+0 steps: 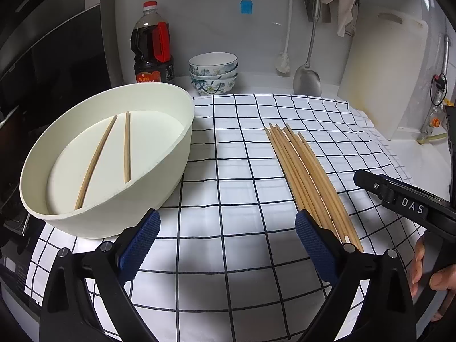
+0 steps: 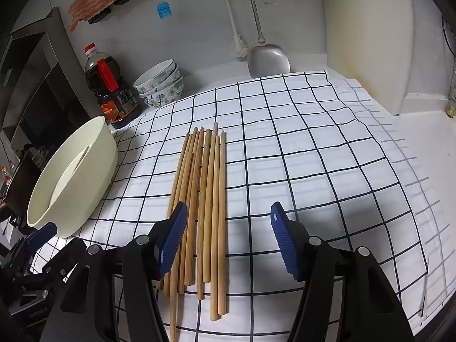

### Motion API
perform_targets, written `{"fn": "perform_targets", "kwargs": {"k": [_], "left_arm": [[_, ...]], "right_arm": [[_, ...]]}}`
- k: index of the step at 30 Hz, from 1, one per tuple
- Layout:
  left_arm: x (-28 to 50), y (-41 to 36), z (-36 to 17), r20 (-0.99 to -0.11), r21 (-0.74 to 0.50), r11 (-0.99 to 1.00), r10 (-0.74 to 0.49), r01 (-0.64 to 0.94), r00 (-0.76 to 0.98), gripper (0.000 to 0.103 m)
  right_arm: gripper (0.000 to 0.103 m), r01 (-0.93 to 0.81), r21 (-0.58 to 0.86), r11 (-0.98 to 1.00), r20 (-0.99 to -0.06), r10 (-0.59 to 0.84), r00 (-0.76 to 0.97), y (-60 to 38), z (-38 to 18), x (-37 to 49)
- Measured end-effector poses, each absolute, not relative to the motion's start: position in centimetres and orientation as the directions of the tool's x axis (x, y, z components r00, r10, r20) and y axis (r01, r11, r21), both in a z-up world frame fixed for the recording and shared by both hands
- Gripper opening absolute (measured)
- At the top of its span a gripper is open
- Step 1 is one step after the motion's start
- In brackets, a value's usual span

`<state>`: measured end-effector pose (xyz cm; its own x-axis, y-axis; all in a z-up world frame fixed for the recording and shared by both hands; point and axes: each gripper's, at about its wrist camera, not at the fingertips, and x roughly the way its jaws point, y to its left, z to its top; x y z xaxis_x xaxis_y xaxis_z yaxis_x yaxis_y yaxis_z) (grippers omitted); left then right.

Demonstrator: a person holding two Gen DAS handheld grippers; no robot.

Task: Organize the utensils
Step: 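Lower the right tool toward the outermost chopstick of the pile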

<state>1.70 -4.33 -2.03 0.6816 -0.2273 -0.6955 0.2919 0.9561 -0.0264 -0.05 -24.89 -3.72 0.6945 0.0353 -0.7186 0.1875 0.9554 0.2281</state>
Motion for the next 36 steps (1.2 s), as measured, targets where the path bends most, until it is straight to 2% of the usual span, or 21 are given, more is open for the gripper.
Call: {"fn": "perform_targets", "kwargs": {"k": [17, 36], "left_arm": [[3.2, -5.5, -2.0, -0.716, -0.053, 0.945, -0.261, 0.322, 0.648, 0.096], [4.1, -6.9, -2.7, -0.754, -0.049, 0.938, -0.260, 0.343, 0.604, 0.096]], "right_arm": [[0.061, 0.168, 0.179, 0.969, -0.814, 0.050, 0.578, -25.9, -6.3, 1.4], [0.062, 0.116, 0.057, 0.992, -0.853, -0.012, 0.521, -24.9, -7.1, 1.7]]}}
